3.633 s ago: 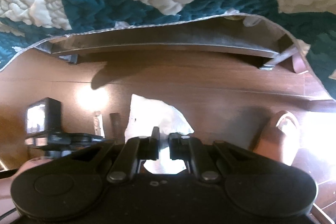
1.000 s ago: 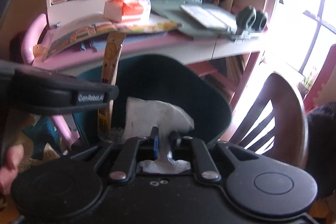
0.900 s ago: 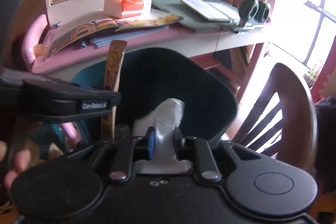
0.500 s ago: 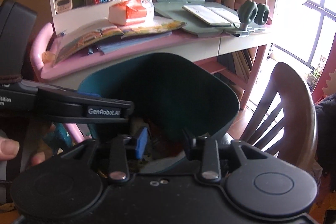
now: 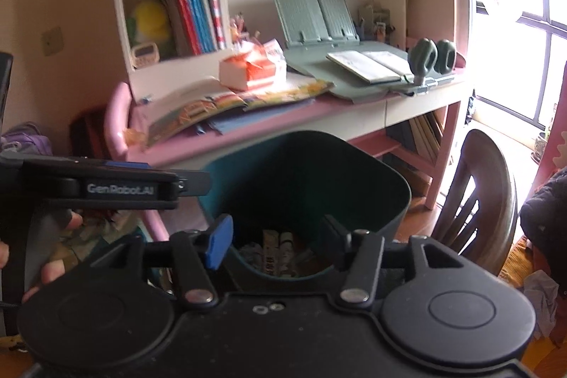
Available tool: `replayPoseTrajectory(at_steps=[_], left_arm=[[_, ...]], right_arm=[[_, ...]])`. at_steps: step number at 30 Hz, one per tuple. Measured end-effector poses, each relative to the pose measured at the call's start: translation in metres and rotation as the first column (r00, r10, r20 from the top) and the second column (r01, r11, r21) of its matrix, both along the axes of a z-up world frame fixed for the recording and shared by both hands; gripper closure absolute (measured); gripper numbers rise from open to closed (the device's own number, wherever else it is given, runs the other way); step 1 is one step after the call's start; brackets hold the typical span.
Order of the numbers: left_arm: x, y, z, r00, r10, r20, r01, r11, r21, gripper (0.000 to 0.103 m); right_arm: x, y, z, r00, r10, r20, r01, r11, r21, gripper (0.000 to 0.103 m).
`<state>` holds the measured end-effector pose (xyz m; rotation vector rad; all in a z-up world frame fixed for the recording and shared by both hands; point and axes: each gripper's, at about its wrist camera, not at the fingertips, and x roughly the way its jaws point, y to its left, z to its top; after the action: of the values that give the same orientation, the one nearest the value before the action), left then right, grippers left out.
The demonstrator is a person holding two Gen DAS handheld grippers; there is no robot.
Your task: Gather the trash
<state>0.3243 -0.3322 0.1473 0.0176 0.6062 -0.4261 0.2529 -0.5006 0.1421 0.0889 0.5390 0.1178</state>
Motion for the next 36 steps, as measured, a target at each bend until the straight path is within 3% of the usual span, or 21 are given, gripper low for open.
replayPoseTrajectory(at_steps=[10, 15, 22, 36], left_arm=[[-0.054, 0.04, 0.016, 0.998, -0.021, 0.051, 0.022, 0.999, -0.032, 0.022], [-0.074, 0.055, 0.025, 0.996, -0.016, 0.088, 0.019, 0.999, -0.034, 0.003], [-0.093, 0.068, 0.042, 0.991, -0.007, 0.134, 0.015, 0.998, -0.06, 0.0], [-0.101, 0.066, 0.043, 0.993, -0.023, 0.117, 0.03, 0.998, -0.059, 0.0]], right_arm=[[-0.044, 0.019, 0.017, 0.997, 0.047, 0.068, -0.048, 0.999, 0.014, 0.043], [-0.057, 0.026, 0.024, 0.995, 0.06, 0.08, -0.061, 0.998, 0.01, 0.043], [-0.07, 0.033, 0.036, 0.994, 0.065, 0.09, -0.065, 0.998, 0.003, 0.042], [-0.08, 0.037, 0.043, 0.994, 0.072, 0.085, -0.072, 0.997, -0.001, 0.041]])
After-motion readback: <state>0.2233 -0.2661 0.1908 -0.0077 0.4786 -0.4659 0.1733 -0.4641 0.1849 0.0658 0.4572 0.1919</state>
